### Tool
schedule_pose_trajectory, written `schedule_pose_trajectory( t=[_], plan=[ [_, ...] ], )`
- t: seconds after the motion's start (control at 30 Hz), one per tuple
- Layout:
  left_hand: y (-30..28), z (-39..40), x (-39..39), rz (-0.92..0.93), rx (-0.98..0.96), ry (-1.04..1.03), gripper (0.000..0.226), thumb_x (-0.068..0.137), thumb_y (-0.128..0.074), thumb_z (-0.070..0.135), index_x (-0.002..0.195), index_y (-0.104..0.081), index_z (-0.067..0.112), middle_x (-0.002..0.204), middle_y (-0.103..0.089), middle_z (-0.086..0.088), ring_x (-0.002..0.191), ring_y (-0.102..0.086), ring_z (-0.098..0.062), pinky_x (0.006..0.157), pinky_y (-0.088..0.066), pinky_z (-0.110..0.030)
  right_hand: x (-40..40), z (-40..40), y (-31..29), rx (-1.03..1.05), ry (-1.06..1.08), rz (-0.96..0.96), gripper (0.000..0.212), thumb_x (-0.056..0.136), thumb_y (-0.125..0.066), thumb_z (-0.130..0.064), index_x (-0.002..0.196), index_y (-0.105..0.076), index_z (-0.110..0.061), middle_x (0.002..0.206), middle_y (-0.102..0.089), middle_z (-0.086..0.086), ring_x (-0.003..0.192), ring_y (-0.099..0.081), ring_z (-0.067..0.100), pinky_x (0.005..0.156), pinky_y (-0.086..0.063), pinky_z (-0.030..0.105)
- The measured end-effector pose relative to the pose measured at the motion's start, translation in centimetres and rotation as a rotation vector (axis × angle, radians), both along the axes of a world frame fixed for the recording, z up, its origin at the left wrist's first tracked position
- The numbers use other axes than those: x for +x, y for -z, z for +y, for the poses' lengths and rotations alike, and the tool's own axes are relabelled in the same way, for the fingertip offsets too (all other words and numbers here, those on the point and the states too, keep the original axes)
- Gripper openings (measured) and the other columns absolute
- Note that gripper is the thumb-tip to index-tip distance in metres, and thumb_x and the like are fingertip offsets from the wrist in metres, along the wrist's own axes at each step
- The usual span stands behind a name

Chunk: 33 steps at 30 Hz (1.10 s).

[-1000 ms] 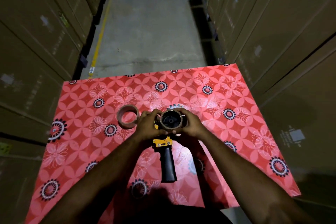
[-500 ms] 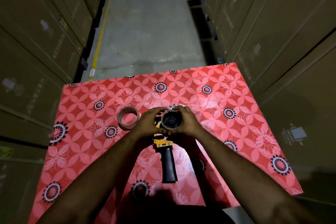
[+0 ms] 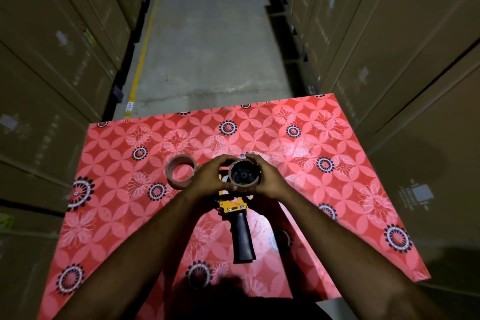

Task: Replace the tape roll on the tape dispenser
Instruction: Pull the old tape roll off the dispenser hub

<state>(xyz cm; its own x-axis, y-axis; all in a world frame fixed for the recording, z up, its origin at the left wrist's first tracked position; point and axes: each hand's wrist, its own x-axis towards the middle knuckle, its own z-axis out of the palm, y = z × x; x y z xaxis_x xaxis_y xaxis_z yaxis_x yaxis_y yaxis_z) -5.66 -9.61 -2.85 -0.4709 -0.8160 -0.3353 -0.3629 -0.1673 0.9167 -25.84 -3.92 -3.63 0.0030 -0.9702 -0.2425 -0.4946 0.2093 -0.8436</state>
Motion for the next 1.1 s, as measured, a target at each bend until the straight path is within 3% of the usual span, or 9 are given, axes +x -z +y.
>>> schedule_pose_trajectory(
  t=[0.13, 0.23, 0.4, 0.5, 0.6, 0.67, 0.87, 0.97, 1.1],
  plan=[
    [0.4, 0.8, -0.8, 0.010, -0.004, -0.037, 0.086, 0.055, -0.085, -0.014, 0.132, -0.068, 0.019, 0.117, -0.078, 0.005, 0.107, -0.075, -0.008, 0.089, -0.062, -0.031, 0.1, -0.2, 1.0, 0.030, 0.095, 0.082, 0.101, 0.044, -0.102, -0.024, 0.132, -0.051, -0.016, 0.122, -0.046, 0.005, 0.110, -0.048, 0.016, 0.077, -0.034, -0.001],
    [0.2, 1.0, -0.8, 0.032, 0.029, -0.088, 0.080, 0.055, -0.085, -0.018, 0.125, -0.072, 0.018, 0.110, -0.080, 0.004, 0.103, -0.076, -0.011, 0.079, -0.062, -0.029, -0.3, -0.5, 1.2, 0.042, 0.108, 0.065, 0.088, 0.046, -0.100, -0.016, 0.123, -0.057, -0.017, 0.118, -0.050, 0.006, 0.104, -0.053, 0.017, 0.068, -0.037, -0.003],
    [-1.0, 0.8, -0.6, 0.049, 0.132, -0.137, 0.078, 0.058, -0.087, -0.019, 0.122, -0.073, 0.024, 0.104, -0.076, -0.009, 0.094, -0.079, -0.029, 0.065, -0.066, -0.058, -0.9, -0.5, 0.9, 0.016, 0.074, -0.001, 0.079, 0.053, -0.092, -0.020, 0.127, -0.063, -0.019, 0.126, -0.056, 0.008, 0.111, -0.064, 0.023, 0.089, -0.057, 0.023],
    [-1.1, 0.6, -0.5, 0.041, 0.128, -0.140, 0.079, 0.062, -0.087, -0.019, 0.127, -0.070, 0.023, 0.107, -0.071, -0.007, 0.095, -0.077, -0.026, 0.062, -0.066, -0.051, -1.0, -0.6, 1.3, 0.030, 0.048, -0.025, 0.083, 0.057, -0.088, -0.027, 0.135, -0.060, -0.021, 0.133, -0.061, 0.006, 0.120, -0.064, 0.022, 0.102, -0.055, 0.044],
    [-0.6, 0.5, -0.3, 0.023, 0.044, -0.068, 0.079, 0.062, -0.085, -0.019, 0.128, -0.070, 0.021, 0.112, -0.077, -0.001, 0.101, -0.075, -0.017, 0.069, -0.063, -0.028, -0.7, -0.5, 0.5, 0.041, 0.069, 0.013, 0.088, 0.050, -0.096, -0.025, 0.130, -0.060, -0.013, 0.117, -0.061, -0.002, 0.107, -0.064, 0.011, 0.092, -0.053, 0.016],
    [-0.5, 0.6, -0.3, 0.000, -0.007, -0.045, 0.079, 0.058, -0.082, -0.020, 0.128, -0.072, 0.016, 0.110, -0.079, 0.001, 0.100, -0.075, -0.011, 0.074, -0.063, -0.028, -0.4, -0.4, 0.1, 0.043, 0.079, 0.018, 0.088, 0.048, -0.100, -0.015, 0.124, -0.058, -0.009, 0.106, -0.051, -0.006, 0.094, -0.054, 0.004, 0.071, -0.042, 0.002],
    [-0.3, 0.1, -0.6, -0.089, -0.044, -0.043, 0.070, 0.054, -0.091, -0.015, 0.114, -0.069, 0.013, 0.096, -0.073, 0.000, 0.087, -0.074, -0.011, 0.061, -0.060, -0.025, -1.0, -0.6, 0.1, 0.037, 0.055, 0.030, 0.082, 0.052, -0.095, -0.013, 0.127, -0.063, -0.016, 0.120, -0.057, 0.006, 0.112, -0.059, 0.024, 0.089, -0.051, 0.024],
    [0.1, -0.5, -0.2, -0.139, -0.106, 0.009, 0.073, 0.052, -0.095, -0.007, 0.117, -0.069, 0.014, 0.103, -0.071, -0.004, 0.097, -0.072, -0.023, 0.072, -0.062, -0.027, -1.8, -0.3, -0.3, 0.058, 0.037, -0.085, 0.074, 0.069, -0.083, 0.007, 0.136, -0.061, -0.015, 0.128, -0.061, -0.001, 0.122, -0.059, 0.019, 0.105, -0.051, 0.036],
    [0.1, -0.6, -0.2, -0.095, -0.118, 0.065, 0.081, 0.054, -0.099, -0.001, 0.127, -0.067, 0.014, 0.120, -0.072, -0.002, 0.109, -0.073, -0.017, 0.085, -0.060, -0.023, -1.3, 0.0, -0.3, 0.090, 0.039, -0.111, 0.090, 0.061, -0.091, -0.010, 0.141, -0.052, -0.017, 0.136, -0.059, 0.001, 0.124, -0.060, 0.019, 0.104, -0.053, 0.037]
  ],
)
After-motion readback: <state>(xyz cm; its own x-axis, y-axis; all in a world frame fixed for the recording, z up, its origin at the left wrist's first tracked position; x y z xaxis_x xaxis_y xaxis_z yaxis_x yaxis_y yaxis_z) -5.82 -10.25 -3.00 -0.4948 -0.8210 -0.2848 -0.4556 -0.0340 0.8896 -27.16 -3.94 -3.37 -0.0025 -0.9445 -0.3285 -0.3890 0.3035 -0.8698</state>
